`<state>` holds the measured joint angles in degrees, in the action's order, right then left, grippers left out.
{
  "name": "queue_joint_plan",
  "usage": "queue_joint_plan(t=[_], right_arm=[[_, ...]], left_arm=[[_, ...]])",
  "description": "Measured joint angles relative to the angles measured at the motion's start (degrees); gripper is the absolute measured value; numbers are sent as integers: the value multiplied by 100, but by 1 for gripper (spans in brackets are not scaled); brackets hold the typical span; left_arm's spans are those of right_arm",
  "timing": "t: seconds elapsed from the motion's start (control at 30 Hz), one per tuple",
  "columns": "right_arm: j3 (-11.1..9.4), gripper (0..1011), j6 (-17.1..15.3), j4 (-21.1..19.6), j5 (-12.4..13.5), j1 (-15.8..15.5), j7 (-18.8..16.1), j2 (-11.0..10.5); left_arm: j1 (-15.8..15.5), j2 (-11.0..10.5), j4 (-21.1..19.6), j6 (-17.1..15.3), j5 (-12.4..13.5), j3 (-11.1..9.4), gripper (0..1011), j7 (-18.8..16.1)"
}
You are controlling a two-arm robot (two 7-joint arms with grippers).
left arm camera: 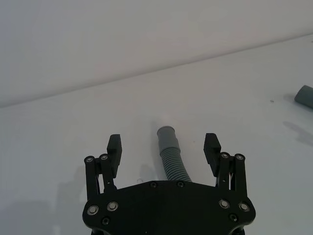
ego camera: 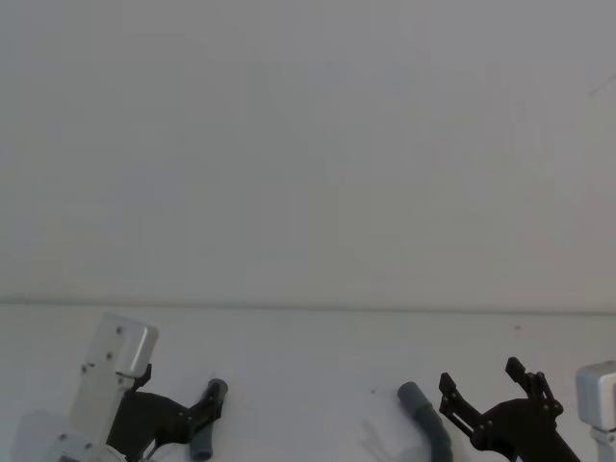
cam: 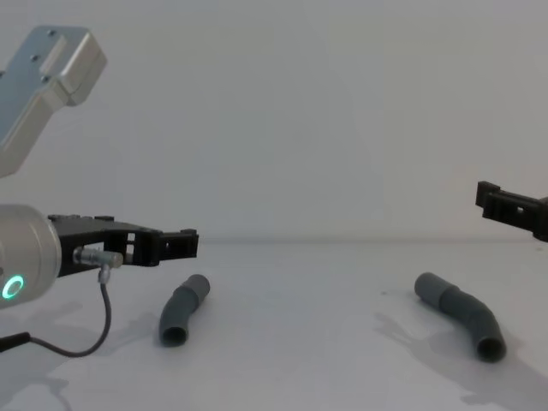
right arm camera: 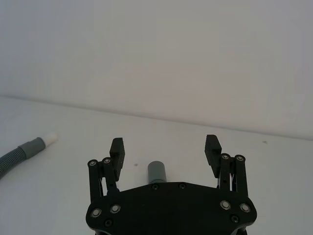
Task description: Use both hands to pick up one end of the pipe from the table, align the ends, and insert them.
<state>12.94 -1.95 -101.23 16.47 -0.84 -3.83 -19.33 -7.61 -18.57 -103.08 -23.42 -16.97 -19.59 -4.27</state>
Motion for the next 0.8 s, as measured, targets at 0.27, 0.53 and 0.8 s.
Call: queue_joint_plan(t=[0.27,0.53,0.8], right_arm=[[0,1001,0,0,0,0,0,0],[0,1001,0,0,0,0,0,0],[0,1001,0,0,0,0,0,0]], left_arm=[[38,204,81,31,-129,104,1001,-43],[16,353,90,-308,-253,188,1001,-105],[-193,354,88,-811,-284,179,1001,-87]])
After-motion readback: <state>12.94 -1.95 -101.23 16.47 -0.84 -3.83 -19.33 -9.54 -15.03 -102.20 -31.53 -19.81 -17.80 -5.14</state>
